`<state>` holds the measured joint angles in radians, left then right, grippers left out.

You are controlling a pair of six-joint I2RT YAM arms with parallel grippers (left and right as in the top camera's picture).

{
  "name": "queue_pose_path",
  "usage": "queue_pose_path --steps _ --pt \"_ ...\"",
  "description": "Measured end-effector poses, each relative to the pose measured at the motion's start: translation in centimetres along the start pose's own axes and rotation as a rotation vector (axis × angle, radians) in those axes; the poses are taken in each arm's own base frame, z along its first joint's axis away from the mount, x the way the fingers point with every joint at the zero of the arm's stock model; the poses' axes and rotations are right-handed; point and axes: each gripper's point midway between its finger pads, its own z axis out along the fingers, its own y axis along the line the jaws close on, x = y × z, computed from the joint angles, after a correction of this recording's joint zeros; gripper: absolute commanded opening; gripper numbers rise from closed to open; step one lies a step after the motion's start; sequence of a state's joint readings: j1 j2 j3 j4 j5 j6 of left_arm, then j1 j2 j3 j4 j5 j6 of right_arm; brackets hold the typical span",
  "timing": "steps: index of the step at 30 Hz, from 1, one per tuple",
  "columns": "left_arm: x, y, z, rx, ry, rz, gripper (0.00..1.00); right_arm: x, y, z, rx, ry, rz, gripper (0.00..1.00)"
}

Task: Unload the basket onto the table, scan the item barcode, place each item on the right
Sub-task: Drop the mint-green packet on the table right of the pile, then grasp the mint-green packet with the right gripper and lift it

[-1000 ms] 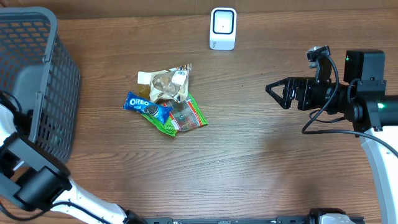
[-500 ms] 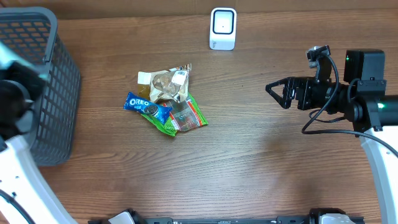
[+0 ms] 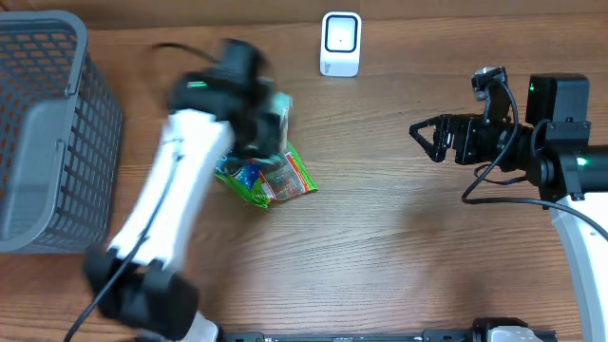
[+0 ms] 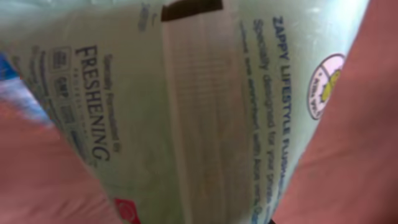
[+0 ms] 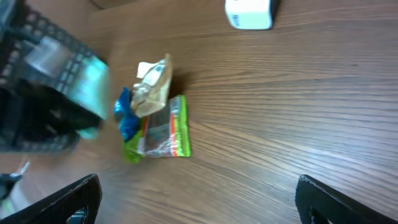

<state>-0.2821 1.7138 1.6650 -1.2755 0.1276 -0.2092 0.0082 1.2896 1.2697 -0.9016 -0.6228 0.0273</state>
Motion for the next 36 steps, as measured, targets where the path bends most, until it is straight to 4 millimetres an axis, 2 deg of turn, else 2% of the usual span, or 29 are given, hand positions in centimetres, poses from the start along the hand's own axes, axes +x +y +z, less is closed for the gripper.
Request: queue_pose_path --steps 2,3,7,9,11,14,17,18,21,25,31,33,36 --pt "1.5 -3.7 4.9 0.004 0.124 0.187 0.04 0.0 -0.8 0.0 0.045 -0.003 0.0 1.0" --pt "2.0 -4.8 6.5 0.006 0.161 0.242 0.04 -0.1 -1.0 0.0 0.057 -0.006 0.0 1.0" --pt "4.0 -7.4 12.0 0.001 0.275 0.382 0.05 -0.2 -1.9 -0.1 0.11 -0.011 0.0 1.0" --pt "5.1 -8.2 14.5 -0.005 0.328 0.431 0.09 -0.2 -2.3 -0.2 0.133 -0.011 0.0 1.0" --pt "6.1 -8.4 15.7 -0.013 0.366 0.446 0.23 -0.1 -2.6 -0.2 0.15 -0.011 0.002 1.0" --pt "6.7 -8.3 16.3 -0.021 0.391 0.44 0.56 -0.2 -2.8 -0.2 0.162 -0.012 0.002 1.0" --pt "6.4 -8.3 16.1 -0.028 0.384 0.416 0.97 -0.2 -2.9 -0.2 0.169 -0.012 0.003 1.0" --pt "6.3 -8.2 15.9 -0.034 0.384 0.405 1.0 -0.1 -3.0 -0.2 0.17 -0.009 0.005 1.0" --pt "5.0 -7.4 14.4 -0.082 0.37 0.321 1.0 0.2 -3.4 0.4 0.167 0.014 0.019 1.0" --pt "0.3 -5.7 10.5 -0.106 0.272 0.159 1.0 1.0 -4.2 2.7 0.125 0.084 0.063 1.0" --pt "-6.6 -0.9 2.8 -0.08 0.082 -0.088 1.0 2.6 -4.9 7.0 0.014 0.197 0.131 1.0" --pt "-8.2 0.7 0.9 -0.059 0.026 -0.147 1.0 3.5 -4.7 8.7 -0.017 0.246 0.141 1.0" --pt "-9.3 2.4 -0.5 -0.024 -0.016 -0.211 1.0 5.3 -3.4 11.6 -0.064 0.328 0.125 1.0"
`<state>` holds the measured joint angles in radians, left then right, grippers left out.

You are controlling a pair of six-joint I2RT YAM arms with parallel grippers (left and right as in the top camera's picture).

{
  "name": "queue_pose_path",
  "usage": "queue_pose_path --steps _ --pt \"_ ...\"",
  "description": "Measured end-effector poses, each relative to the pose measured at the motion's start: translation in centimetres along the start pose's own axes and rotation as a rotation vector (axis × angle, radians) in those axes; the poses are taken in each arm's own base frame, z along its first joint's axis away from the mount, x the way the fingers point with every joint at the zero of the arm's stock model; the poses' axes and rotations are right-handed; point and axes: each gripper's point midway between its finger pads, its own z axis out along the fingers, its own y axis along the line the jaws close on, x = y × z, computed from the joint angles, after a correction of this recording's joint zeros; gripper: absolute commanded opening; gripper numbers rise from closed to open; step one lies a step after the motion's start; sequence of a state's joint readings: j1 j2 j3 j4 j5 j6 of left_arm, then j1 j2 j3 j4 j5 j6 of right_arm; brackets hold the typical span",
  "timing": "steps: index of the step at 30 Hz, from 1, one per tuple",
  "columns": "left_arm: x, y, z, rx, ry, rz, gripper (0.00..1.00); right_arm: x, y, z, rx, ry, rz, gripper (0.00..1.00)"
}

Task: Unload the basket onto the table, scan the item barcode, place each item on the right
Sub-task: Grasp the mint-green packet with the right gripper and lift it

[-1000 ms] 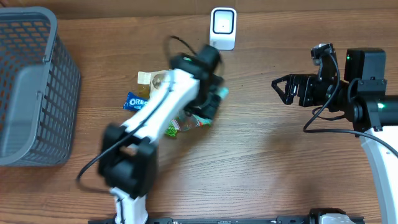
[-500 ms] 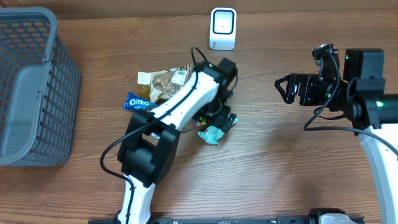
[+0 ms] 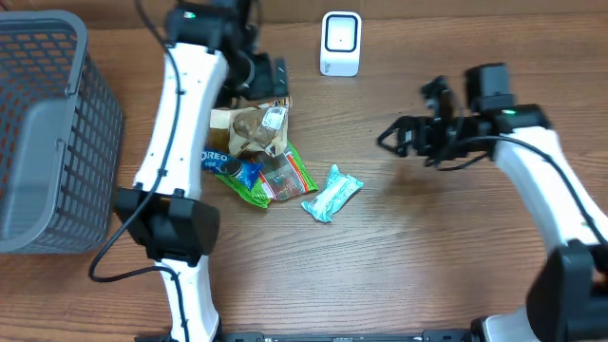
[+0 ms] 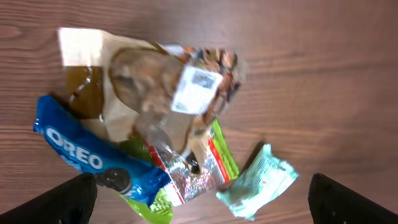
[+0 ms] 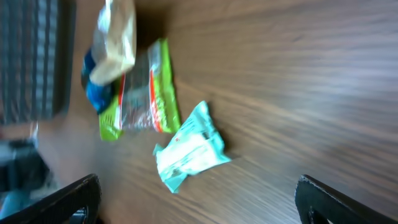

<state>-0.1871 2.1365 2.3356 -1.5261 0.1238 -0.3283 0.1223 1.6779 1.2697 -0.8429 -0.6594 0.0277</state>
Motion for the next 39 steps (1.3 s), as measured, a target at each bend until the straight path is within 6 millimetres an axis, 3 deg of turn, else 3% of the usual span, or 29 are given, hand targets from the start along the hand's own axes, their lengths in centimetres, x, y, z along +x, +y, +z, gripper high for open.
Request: queue_pose_path --steps 4,9,13,22,24,29,30,32,39 --pt "0.0 0.6 -0.2 0.034 0.019 -0.042 1.0 2.0 1.1 4.4 -0.021 0.118 -0.032 1.0" --pt "0.4 0.2 -0.2 0.054 0.038 -0.042 1.0 4.2 0.8 9.0 0.03 0.223 -0.048 0.97" --pt "0.4 0.2 -0.2 0.059 0.039 -0.042 1.0 4.7 0.2 10.4 0.084 0.237 -0.007 0.92" --pt "0.8 0.3 -0.2 0.054 0.053 -0.044 1.0 6.5 -0.9 13.3 0.206 0.268 0.321 0.8" --pt "0.8 0.3 -0.2 0.054 0.053 -0.044 1.0 6.5 -0.8 13.5 0.218 0.26 0.385 0.72" --pt "0.9 0.3 -0.2 0.053 0.057 -0.044 1.0 6.8 -0.5 14.0 0.235 0.252 0.461 0.3" --pt "0.9 0.3 -0.2 0.053 0.057 -0.044 1.0 6.8 -0.5 14.0 0.237 0.25 0.472 0.17" --pt "0.9 0.3 -0.2 0.053 0.058 -0.041 1.0 6.7 -0.5 14.1 0.238 0.244 0.488 0.04" --pt "0.9 0.3 -0.2 0.052 0.059 -0.041 1.0 6.2 -0.7 13.8 0.222 0.24 0.477 0.04"
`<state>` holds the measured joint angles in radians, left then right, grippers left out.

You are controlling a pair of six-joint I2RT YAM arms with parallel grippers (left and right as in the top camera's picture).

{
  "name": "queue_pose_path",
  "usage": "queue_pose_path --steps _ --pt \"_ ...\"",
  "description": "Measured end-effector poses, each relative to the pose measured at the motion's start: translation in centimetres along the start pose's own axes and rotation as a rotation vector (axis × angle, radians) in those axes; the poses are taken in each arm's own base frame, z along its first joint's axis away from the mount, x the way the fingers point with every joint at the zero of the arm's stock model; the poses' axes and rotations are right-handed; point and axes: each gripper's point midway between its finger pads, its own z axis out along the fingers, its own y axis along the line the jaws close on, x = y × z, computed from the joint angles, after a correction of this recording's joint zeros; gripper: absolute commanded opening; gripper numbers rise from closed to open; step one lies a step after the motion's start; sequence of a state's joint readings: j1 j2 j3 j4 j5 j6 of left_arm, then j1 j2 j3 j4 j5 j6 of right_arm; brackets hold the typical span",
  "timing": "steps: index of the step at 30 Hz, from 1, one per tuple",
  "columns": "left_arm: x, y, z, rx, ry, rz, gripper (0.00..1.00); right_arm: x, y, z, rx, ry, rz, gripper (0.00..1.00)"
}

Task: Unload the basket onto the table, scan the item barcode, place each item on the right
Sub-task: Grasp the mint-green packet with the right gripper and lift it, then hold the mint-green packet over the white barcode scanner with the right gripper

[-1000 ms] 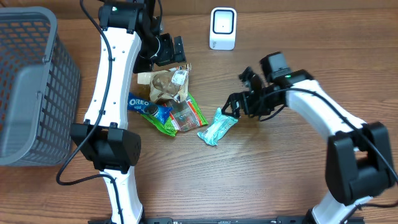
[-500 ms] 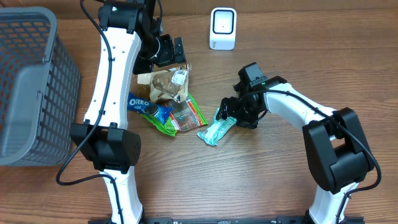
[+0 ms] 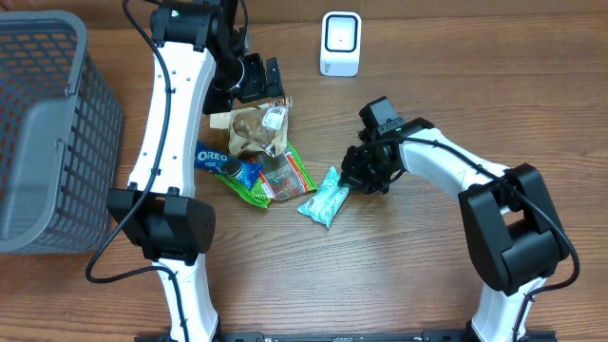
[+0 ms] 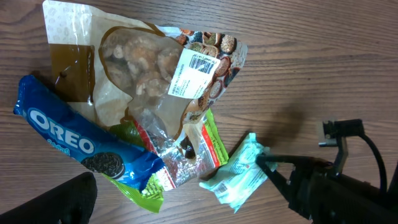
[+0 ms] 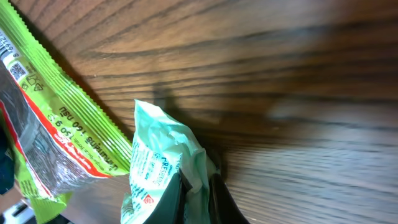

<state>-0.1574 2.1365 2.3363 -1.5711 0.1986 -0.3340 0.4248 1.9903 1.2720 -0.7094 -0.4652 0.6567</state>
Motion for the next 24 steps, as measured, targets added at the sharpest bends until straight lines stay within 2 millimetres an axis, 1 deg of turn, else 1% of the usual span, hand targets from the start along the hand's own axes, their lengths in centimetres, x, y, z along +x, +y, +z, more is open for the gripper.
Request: queue_pose_path --steps 3,5,7,9,12,14,17,19,20,24 --pt "0.0 0.0 0.0 -0.001 0.0 0.0 1.0 -1.1 -0.3 -0.9 -0.002 -0.021 -0.052 0.04" --pt "0.0 0.1 0.0 -0.004 -0.001 0.0 1.0 -2.4 -0.2 -2.0 -0.005 -0.064 -0.109 0.04" --pt "0.0 0.1 0.0 -0.008 -0.002 0.0 1.0 -3.6 0.5 -3.5 -0.01 -0.118 -0.174 0.04" --pt "0.0 0.1 0.0 -0.008 -0.003 0.0 1.0 -4.5 1.9 -5.6 -0.032 -0.175 -0.246 0.04" --pt "-0.1 0.2 0.0 -0.01 -0.004 0.0 1.0 -4.8 4.9 -8.6 -0.103 -0.226 -0.334 0.04" --pt "-0.1 0.2 0.0 -0.011 -0.003 0.0 1.0 -4.6 7.0 -10.4 -0.183 -0.232 -0.378 0.04" --pt "-0.1 0.2 0.0 -0.01 -0.007 0.001 1.0 -4.9 9.6 -13.4 -0.321 -0.232 -0.422 0.04" --pt "-0.2 0.1 0.0 -0.009 -0.011 0.001 1.0 -5.6 10.4 -15.8 -0.405 -0.241 -0.433 0.04" --pt "-0.2 0.1 0.0 -0.009 -0.01 0.001 1.0 -6.1 10.7 -17.6 -0.46 -0.251 -0.437 0.04" --pt "-0.2 0.1 0.0 -0.009 -0.011 0.001 1.0 -7.4 10.7 -21.7 -0.567 -0.282 -0.438 0.04"
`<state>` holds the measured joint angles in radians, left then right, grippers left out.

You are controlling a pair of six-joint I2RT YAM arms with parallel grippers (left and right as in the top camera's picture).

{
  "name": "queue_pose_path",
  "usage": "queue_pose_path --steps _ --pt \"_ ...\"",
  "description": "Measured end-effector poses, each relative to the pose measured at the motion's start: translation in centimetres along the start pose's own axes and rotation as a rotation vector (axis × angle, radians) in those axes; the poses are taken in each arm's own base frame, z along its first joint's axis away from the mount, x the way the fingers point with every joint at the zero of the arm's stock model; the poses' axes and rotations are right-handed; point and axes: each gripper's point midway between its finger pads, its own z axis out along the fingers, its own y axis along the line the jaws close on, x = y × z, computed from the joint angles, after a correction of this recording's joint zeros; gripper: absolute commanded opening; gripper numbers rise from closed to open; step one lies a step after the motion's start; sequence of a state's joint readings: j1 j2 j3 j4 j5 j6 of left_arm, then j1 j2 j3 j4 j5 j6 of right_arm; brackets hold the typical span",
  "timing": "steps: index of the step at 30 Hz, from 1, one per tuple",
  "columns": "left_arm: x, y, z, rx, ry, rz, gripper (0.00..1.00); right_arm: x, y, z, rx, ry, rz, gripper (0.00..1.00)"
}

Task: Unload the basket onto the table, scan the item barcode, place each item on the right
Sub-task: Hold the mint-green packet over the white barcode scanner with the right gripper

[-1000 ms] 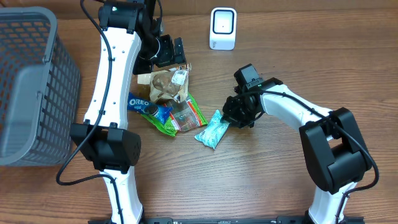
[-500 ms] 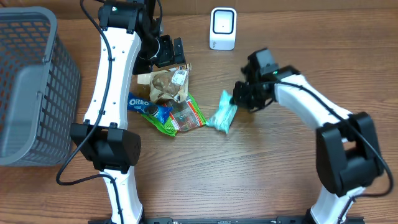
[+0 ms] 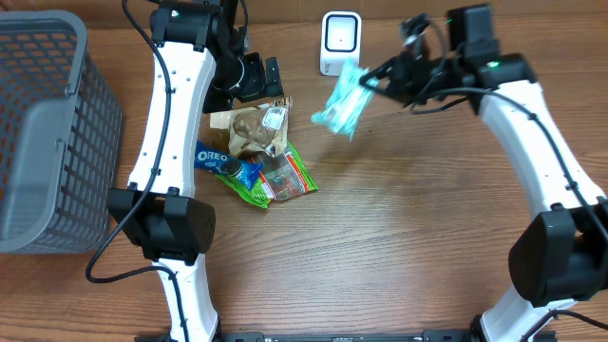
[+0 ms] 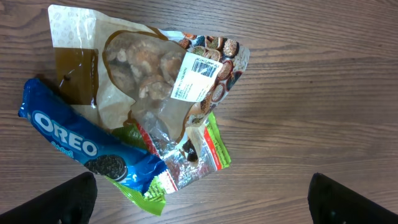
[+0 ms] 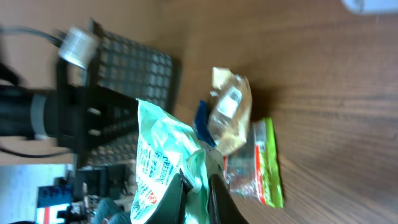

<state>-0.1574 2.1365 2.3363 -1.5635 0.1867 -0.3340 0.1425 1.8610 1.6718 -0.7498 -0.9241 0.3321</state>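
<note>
My right gripper (image 3: 369, 84) is shut on a mint-green wipes packet (image 3: 340, 104), holding it in the air just below the white barcode scanner (image 3: 340, 44) at the table's back edge. In the right wrist view the packet (image 5: 163, 168) is pinched between the closed fingers (image 5: 198, 194). My left gripper (image 3: 258, 78) hangs open above the pile of snacks, its fingertips (image 4: 74, 199) wide apart at the bottom corners of the left wrist view with nothing between them.
A snack pile lies left of centre: a nut pouch with a barcode label (image 4: 155, 81), a blue Oreo pack (image 4: 87, 152) and a green snack bag (image 4: 186, 165). A grey basket (image 3: 47, 133) stands at the far left.
My right gripper, then shut on the mint packet on the table beside the snack pile, now holds it raised in front of the scanner. The left arm has not moved.
At first my left gripper held the mint packet over the pile. Then the packet lay on the table right of the pile, with the left gripper open above. My right gripper had closed on it there, and now holds it lifted by the scanner.
</note>
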Motion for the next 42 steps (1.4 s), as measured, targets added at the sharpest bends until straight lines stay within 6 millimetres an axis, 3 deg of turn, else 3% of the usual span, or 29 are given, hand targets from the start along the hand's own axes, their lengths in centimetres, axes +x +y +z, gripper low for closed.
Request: queue_pose_path --steps 5,10,12,20,24,33,42 --pt "0.0 0.0 0.0 -0.002 0.0 0.0 1.0 -1.8 -0.2 -1.2 0.033 -0.062 -0.031 0.04" --pt "-0.2 0.5 0.0 -0.032 -0.011 0.0 1.0 -3.4 -2.8 -0.2 0.27 -0.16 -0.11 0.04" --pt "-0.2 0.7 0.0 -0.042 -0.014 0.0 1.0 -5.0 -3.3 0.2 0.404 -0.247 -0.195 0.04" --pt "-0.3 1.0 0.0 -0.057 -0.02 0.0 1.0 -11.0 -0.4 1.4 0.753 -0.567 -0.608 0.04" --pt "-0.4 1.0 0.0 -0.061 -0.021 0.0 1.0 -12.7 -0.9 3.5 0.884 -0.615 -0.804 0.04" --pt "-0.4 1.0 0.0 -0.061 -0.021 0.0 1.0 -15.6 -5.6 6.7 1.095 -0.642 -1.081 0.04" --pt "-0.4 1.0 0.0 -0.061 -0.021 0.0 1.0 -17.1 -3.9 6.7 1.112 -0.757 -1.217 0.04"
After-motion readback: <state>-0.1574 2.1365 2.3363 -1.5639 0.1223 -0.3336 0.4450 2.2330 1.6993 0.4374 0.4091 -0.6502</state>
